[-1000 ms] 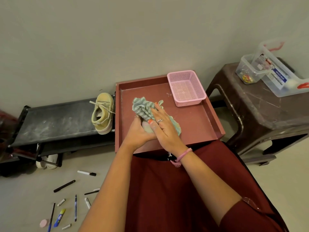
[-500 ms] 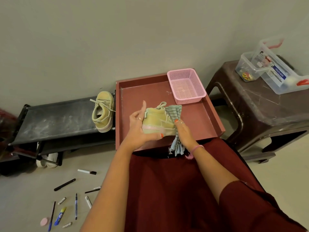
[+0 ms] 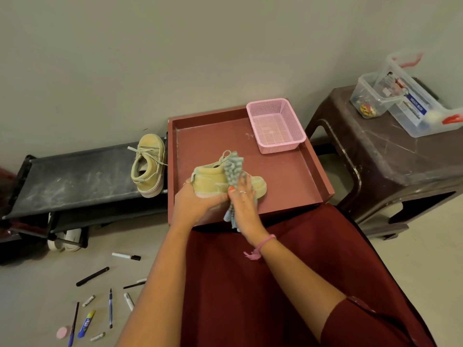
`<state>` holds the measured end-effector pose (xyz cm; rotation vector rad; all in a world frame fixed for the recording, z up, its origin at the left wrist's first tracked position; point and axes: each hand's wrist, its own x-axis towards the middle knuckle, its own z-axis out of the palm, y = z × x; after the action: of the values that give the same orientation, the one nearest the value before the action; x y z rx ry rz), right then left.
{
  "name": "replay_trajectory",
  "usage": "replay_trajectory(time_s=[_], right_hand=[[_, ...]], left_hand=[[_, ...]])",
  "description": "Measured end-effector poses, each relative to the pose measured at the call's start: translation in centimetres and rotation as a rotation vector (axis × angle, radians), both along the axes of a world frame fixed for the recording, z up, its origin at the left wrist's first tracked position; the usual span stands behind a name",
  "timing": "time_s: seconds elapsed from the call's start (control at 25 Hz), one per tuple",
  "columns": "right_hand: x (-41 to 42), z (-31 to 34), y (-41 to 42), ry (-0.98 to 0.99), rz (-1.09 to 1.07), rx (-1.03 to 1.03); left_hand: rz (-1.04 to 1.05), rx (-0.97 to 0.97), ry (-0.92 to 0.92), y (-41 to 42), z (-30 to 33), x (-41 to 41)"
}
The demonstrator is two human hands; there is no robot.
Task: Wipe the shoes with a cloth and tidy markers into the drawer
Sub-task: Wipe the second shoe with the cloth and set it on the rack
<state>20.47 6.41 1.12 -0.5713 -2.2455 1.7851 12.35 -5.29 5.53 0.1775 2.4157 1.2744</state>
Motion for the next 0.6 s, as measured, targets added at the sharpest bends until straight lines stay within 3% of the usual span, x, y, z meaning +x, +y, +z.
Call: replay_trajectory(time_s=[0.12,0.36,0.48,0.6], right_hand=[[0.5,-0.7,-0.2,0.05,0.086,0.167],[-1.5,-3.3,3.0,-0.141,-0.263,0.192],[-2.2,-4.6,6.8,-0.166,-0.206,0.072],[-3.5,-4.3,10.4,-0.359,-0.065,0.045]], left_hand=[[0.031,0.034,-0.013,0.1,-0.4,0.0],[0.002,0.103,0.048,0.2,-1.3,0.9],[-0.021,0.159,0.063,-0.4,-2.3,1.6],[-0.071,0.197,0.105,-1.1,-2.9,1.9]])
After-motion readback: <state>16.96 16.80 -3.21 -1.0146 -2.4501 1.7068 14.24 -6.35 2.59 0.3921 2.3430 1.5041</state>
